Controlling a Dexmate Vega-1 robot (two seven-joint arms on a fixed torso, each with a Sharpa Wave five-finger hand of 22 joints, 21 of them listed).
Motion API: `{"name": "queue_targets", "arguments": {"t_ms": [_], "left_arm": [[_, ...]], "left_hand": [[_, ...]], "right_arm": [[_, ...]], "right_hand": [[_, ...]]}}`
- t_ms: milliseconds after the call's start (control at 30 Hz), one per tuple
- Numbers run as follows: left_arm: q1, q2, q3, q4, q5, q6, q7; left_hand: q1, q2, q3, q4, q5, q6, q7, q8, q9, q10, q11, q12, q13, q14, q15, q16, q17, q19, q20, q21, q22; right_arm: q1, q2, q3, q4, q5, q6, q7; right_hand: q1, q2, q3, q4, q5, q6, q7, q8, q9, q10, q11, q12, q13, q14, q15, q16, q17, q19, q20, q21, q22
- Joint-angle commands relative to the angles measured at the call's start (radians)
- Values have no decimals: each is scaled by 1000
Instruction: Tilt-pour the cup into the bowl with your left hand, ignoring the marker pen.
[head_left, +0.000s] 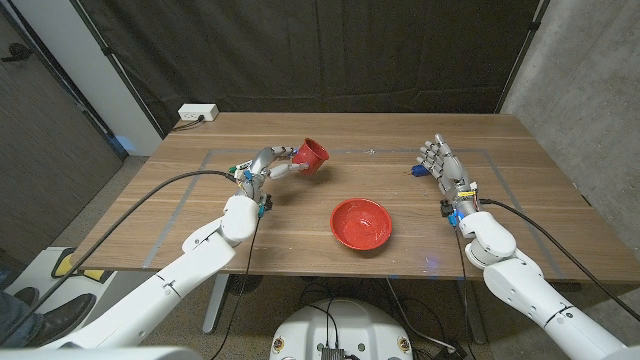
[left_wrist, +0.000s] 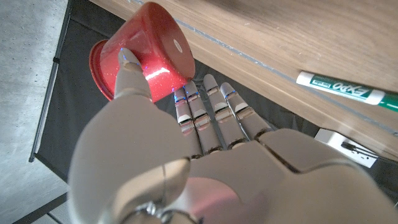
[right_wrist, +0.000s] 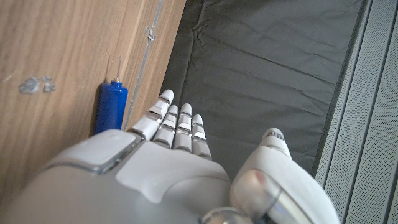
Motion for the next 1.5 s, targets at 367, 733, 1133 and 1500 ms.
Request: {"name": "queue_targets", "arguments": {"t_ms": [367,733,1133,1500], "left_arm": [[-46,27,43,25,-64,28,-11],[-49,21,57,37,-63,56,13],[-73,7,78,70,-71,112,26],[-81,27,79,61,-81,98,10]], "left_hand": [[12,30,154,158,1,-3,14,1,11,-17,-2,2,-1,-17,-70,-4,2,-10,-50,-3,2],[12,30,154,157,1,-3,14,2,11,-21,-3,3,-1,-20,-70,-2,1,-12,-49,-2,2],[12,28,153,157,1,-1,15,4,11,-23,-1,5,-1,-20,-65,0,1,-11,-48,-2,2],[5,25,148,160,-1,-28,19,-3,11,-45,4,0,-1,-45,-56,-5,2,-28,-42,-6,2]], "right_arm": [[-21,-15,7,-37,-10,-22,-27],[-16,-16,2,-27,-6,-26,-17],[-4,-13,-4,-15,2,-34,-11],[-12,-11,-5,-28,-7,-34,-28]], "right_hand": [[6,11,2,-7,3,14,-1,6,3,8,4,7,4,5,-2,3,2,4,2,1,5],[6,11,2,-7,2,14,-1,6,3,7,5,7,4,5,-2,3,2,5,2,1,5],[7,11,2,-7,2,13,0,5,3,8,5,7,4,5,-2,3,2,5,2,1,5],[7,11,1,-7,2,13,0,5,3,8,5,7,4,5,-2,3,2,5,2,1,5]]}}
